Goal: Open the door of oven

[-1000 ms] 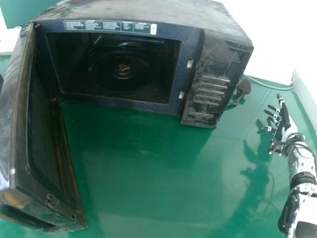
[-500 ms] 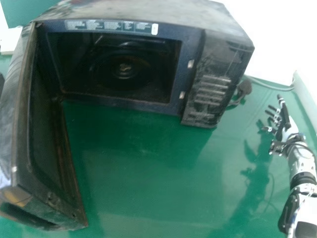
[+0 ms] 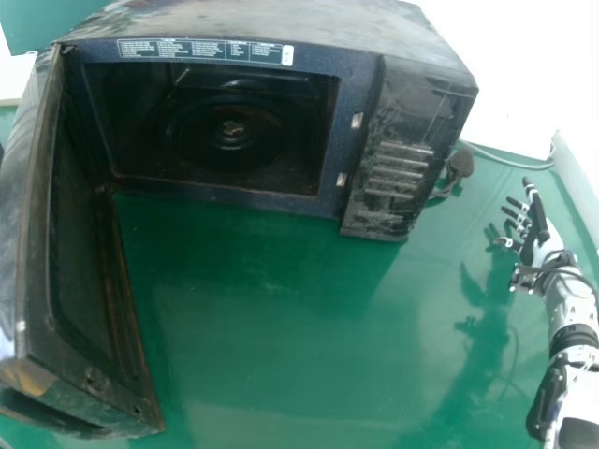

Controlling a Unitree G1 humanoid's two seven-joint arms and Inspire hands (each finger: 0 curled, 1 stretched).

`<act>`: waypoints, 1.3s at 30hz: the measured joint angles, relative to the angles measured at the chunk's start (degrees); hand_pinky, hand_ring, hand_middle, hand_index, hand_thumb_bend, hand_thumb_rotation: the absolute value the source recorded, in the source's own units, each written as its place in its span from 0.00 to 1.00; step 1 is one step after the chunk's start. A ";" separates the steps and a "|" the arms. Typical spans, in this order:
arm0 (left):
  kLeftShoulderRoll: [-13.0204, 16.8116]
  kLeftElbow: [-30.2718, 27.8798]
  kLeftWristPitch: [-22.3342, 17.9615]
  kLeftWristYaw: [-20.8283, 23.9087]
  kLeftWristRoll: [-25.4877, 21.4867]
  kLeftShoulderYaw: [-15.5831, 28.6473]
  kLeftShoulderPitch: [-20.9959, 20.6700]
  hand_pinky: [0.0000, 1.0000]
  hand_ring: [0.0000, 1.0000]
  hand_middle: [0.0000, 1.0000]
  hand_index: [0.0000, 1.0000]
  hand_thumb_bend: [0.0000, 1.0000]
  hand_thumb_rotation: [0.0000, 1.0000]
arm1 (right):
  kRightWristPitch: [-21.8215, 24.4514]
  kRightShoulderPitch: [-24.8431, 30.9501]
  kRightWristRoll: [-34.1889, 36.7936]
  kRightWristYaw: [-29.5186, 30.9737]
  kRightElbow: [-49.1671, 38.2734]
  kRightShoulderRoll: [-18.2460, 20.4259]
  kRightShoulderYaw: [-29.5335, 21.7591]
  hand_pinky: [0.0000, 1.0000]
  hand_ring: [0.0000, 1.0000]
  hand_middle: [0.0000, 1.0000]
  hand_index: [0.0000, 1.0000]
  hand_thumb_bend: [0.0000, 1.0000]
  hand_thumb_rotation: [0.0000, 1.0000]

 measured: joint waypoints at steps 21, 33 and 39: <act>-1.64 -1.12 1.67 6.13 -5.52 3.90 -1.44 0.30 0.43 0.45 0.49 1.00 0.73 | 0.09 0.05 -0.06 -0.53 0.08 -0.04 -0.21 0.71 0.77 0.84 0.88 0.84 1.00; -4.88 -2.49 -1.96 16.25 -6.66 5.12 -4.08 0.40 0.52 0.52 0.53 1.00 0.80 | 0.05 0.06 -0.03 -0.40 0.08 -0.01 -0.40 0.73 0.78 0.86 0.87 0.83 1.00; -5.23 -3.43 -7.01 24.13 -3.44 4.72 -4.94 0.36 0.49 0.50 0.54 1.00 0.82 | 0.04 0.06 -0.05 -0.42 0.07 -0.02 -0.26 0.73 0.77 0.87 0.88 0.84 1.00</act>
